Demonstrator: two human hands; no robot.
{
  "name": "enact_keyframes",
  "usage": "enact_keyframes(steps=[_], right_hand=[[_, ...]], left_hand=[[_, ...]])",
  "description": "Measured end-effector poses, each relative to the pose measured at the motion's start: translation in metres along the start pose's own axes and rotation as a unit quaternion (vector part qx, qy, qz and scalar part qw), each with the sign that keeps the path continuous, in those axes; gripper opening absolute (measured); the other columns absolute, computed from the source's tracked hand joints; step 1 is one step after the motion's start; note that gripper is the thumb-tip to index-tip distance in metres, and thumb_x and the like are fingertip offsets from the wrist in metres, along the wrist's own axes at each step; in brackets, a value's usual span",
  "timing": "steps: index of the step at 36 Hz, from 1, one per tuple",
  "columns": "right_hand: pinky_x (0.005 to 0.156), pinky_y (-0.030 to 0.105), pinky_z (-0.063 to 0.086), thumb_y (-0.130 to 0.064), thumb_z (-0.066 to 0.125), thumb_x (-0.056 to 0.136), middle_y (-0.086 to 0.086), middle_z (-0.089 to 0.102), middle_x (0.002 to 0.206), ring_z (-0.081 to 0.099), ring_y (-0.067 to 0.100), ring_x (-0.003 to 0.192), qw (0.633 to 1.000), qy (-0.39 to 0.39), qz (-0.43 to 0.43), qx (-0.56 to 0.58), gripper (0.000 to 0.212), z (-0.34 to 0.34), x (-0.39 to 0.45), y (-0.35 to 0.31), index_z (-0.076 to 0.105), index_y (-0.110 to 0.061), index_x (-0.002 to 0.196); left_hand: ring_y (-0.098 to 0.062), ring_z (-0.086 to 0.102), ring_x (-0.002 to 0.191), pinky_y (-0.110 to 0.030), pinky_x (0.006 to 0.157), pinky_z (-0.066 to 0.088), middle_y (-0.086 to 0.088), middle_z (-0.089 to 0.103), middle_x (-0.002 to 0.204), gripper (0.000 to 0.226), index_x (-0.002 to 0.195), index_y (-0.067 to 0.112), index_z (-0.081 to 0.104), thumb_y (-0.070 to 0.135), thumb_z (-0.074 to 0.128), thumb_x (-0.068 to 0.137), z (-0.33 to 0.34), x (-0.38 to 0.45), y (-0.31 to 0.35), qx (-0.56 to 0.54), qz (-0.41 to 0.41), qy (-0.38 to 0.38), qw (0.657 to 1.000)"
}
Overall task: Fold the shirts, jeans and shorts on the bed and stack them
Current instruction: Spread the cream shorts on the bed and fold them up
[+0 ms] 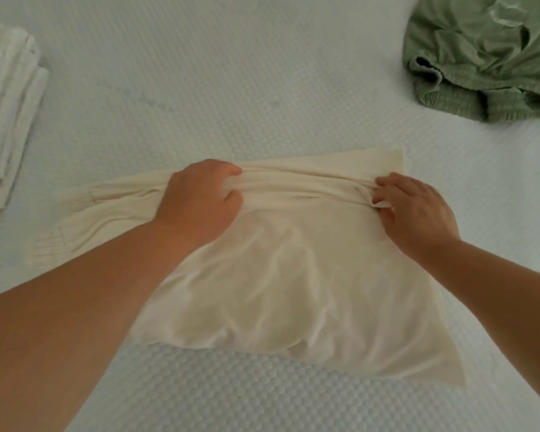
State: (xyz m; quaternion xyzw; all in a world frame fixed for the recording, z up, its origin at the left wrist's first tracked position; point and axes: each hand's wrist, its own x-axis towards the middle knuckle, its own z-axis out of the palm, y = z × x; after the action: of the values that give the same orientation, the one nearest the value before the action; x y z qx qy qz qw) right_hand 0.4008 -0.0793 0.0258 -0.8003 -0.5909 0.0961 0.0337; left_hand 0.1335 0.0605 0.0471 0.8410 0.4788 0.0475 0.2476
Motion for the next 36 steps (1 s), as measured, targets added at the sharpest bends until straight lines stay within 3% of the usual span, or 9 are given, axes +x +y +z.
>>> enact_keyframes(steps=[3, 6, 10, 16, 20, 24, 26, 31, 36], right_hand=[[0.103, 0.036, 0.035, -0.001, 0.062, 0.081, 0.008, 0.057, 0.131, 0.046, 0.027, 0.128, 0.999, 0.015, 0.022, 0.040, 0.017, 0.007, -0.012, 0.003, 0.070, -0.008, 0.095], [0.094, 0.035, 0.040, -0.008, 0.060, 0.082, 0.005, 0.056, 0.129, 0.044, 0.026, 0.123, 0.996, 0.027, 0.064, 0.063, 0.018, 0.009, -0.011, 0.003, 0.070, -0.011, 0.097], [0.092, 0.025, 0.031, -0.014, 0.057, 0.083, 0.000, 0.056, 0.120, 0.041, 0.021, 0.117, 0.994, 0.023, 0.092, 0.062, 0.019, 0.006, 0.004, 0.009, 0.070, -0.018, 0.095], [0.083, 0.028, 0.032, -0.017, 0.051, 0.085, -0.001, 0.059, 0.110, 0.041, 0.022, 0.108, 0.991, -0.014, 0.126, 0.037, 0.022, -0.001, 0.017, 0.013, 0.070, -0.021, 0.096], [0.079, 0.027, 0.030, -0.013, 0.051, 0.084, -0.003, 0.056, 0.104, 0.042, 0.021, 0.106, 0.988, -0.011, 0.146, 0.055, 0.022, -0.009, 0.018, 0.010, 0.070, -0.020, 0.094], [0.079, 0.029, 0.031, -0.014, 0.058, 0.083, -0.004, 0.050, 0.097, 0.045, 0.024, 0.106, 0.983, 0.012, 0.167, 0.079, 0.014, -0.031, 0.017, 0.008, 0.069, -0.019, 0.091], [0.078, 0.030, 0.032, -0.014, 0.059, 0.083, -0.002, 0.051, 0.096, 0.047, 0.026, 0.105, 0.983, 0.014, 0.169, 0.074, 0.011, -0.046, 0.016, 0.006, 0.068, -0.020, 0.088], [0.075, 0.030, 0.031, -0.009, 0.058, 0.084, -0.003, 0.049, 0.087, 0.042, 0.017, 0.087, 0.985, 0.054, 0.139, 0.082, 0.014, -0.081, 0.005, -0.007, 0.057, -0.023, 0.082], [0.075, 0.029, 0.037, -0.015, 0.060, 0.085, -0.007, 0.055, 0.093, 0.049, 0.013, 0.086, 0.972, 0.077, 0.164, 0.148, 0.021, -0.107, -0.018, -0.020, 0.060, -0.028, 0.101]], left_hand=[[-0.027, 0.054, 0.114, -0.039, 0.097, 0.040, -0.006, 0.063, 0.120, 0.031, 0.116, 0.015, 0.065, 0.025, 0.048, 0.091, 0.021, 0.018, 0.030, -0.023, 0.047, -0.007, 0.999], [-0.026, 0.054, 0.114, -0.038, 0.096, 0.039, -0.004, 0.062, 0.122, 0.031, 0.117, 0.020, 0.064, 0.026, 0.045, 0.094, 0.039, 0.032, 0.044, 0.033, 0.064, -0.024, 0.997], [-0.029, 0.053, 0.113, -0.039, 0.096, 0.036, -0.007, 0.061, 0.119, 0.034, 0.121, 0.020, 0.058, 0.031, 0.051, 0.089, 0.039, 0.039, 0.032, 0.086, 0.031, -0.010, 0.996], [-0.031, 0.055, 0.105, -0.040, 0.091, 0.035, -0.009, 0.062, 0.107, 0.032, 0.105, 0.019, 0.063, 0.042, 0.058, 0.084, 0.010, 0.025, -0.015, 0.125, -0.029, -0.018, 0.991], [-0.034, 0.054, 0.103, -0.043, 0.089, 0.036, -0.010, 0.061, 0.104, 0.047, 0.103, 0.019, 0.063, 0.059, 0.059, 0.080, -0.014, 0.009, -0.051, 0.143, -0.100, -0.030, 0.984], [-0.031, 0.056, 0.103, -0.040, 0.087, 0.037, -0.007, 0.062, 0.102, 0.075, 0.101, 0.022, 0.062, 0.080, 0.045, 0.057, -0.033, -0.007, -0.073, 0.164, -0.136, -0.075, 0.974], [-0.030, 0.057, 0.101, -0.039, 0.087, 0.038, -0.006, 0.062, 0.103, 0.077, 0.104, 0.021, 0.062, 0.082, 0.056, 0.056, -0.039, -0.013, -0.082, 0.180, -0.133, -0.089, 0.971], [-0.028, 0.055, 0.099, -0.037, 0.078, 0.033, -0.003, 0.059, 0.100, 0.057, 0.103, 0.026, 0.062, 0.071, 0.063, 0.067, -0.051, -0.022, -0.099, 0.251, -0.109, -0.091, 0.957], [-0.030, 0.055, 0.096, -0.038, 0.079, 0.031, -0.005, 0.061, 0.097, 0.035, 0.097, 0.029, 0.068, 0.055, 0.065, 0.075, -0.067, -0.037, -0.111, 0.265, -0.093, -0.055, 0.958]])
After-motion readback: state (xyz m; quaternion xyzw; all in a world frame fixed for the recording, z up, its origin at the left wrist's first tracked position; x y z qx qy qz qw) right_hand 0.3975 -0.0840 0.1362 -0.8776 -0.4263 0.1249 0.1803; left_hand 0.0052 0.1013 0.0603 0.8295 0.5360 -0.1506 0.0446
